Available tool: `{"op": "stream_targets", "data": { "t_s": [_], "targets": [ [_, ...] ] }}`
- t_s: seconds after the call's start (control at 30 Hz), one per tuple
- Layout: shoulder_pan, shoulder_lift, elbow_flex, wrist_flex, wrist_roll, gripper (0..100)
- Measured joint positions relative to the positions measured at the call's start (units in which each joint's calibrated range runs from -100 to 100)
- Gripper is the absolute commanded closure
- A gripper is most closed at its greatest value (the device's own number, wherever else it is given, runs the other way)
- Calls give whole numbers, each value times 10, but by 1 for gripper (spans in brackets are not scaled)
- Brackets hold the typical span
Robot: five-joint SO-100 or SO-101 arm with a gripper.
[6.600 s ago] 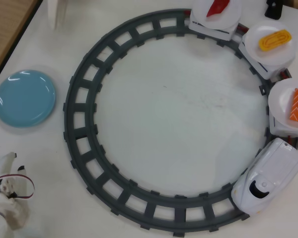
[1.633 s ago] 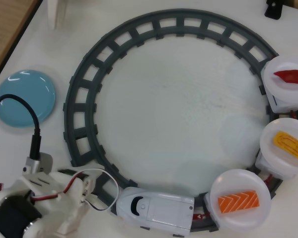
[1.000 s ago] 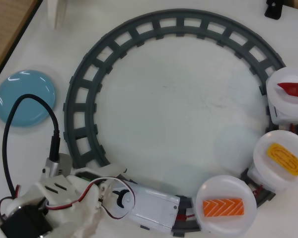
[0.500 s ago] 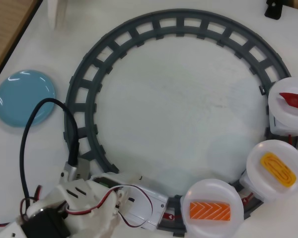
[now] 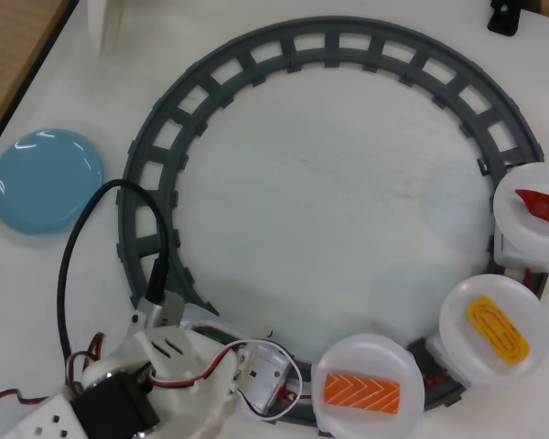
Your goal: Pick up the sushi from the Shinkansen and put it on the blue dish
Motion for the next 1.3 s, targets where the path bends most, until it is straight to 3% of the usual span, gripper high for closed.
{"op": "stream_targets", "data": {
  "t_s": [0.57, 1.3],
  "targets": [
    [15, 0, -148, 193, 0, 80],
    [34, 1, -65, 106, 0, 80]
  ]
}}
